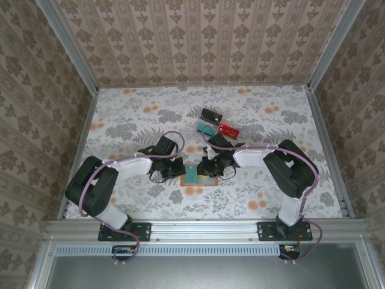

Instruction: Take the credit cards out of the card holder

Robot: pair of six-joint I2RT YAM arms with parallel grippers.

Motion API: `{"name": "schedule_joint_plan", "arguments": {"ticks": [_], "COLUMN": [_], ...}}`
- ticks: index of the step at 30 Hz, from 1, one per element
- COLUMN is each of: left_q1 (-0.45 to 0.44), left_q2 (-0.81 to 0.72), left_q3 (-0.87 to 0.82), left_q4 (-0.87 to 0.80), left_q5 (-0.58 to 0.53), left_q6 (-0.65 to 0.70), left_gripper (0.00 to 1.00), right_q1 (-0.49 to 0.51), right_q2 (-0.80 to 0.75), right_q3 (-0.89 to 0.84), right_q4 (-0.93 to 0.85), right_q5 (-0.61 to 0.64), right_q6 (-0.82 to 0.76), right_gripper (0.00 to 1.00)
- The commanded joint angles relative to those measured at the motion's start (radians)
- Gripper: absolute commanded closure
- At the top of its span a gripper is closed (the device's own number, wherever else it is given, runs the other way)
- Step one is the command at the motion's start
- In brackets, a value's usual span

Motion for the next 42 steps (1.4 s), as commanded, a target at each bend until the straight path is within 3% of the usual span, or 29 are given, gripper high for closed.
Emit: {"name": "schedule_joint_plan", "arguments": {"ticks": [1,11,23,42], "left_q1": [-0.016,-0.017,-0.012,-0.011], "left_q2": [0.042,0.045,0.047,0.054], "left_q3": [-0.014,-0.019,-0.023,-0.025], "left_q4": [-0.056,-0.053,-0.063,-0.051], "left_q5": [-0.035,-0.042,-0.057,-0.045], "left_q6": [-0.006,-0.006,-0.004,-0.010], "left_gripper": [0.94,0.95,0.95,0.96], "right_q1": [-0.001,-0.003,-0.011,-0.004], "right_q2": [-0.051,-0.002,-0.111,0.015], "right_q3": [-0.029,-0.032,-0.102,-0.035], "right_q4": [0.054,0.113,0.156,0.145], "right_q5": [0.019,-0.033,0.020,-0.076], "right_q6": [0.000,0.054,0.041,0.026], "right_gripper": [0.82,0.82,0.81,0.81]}}
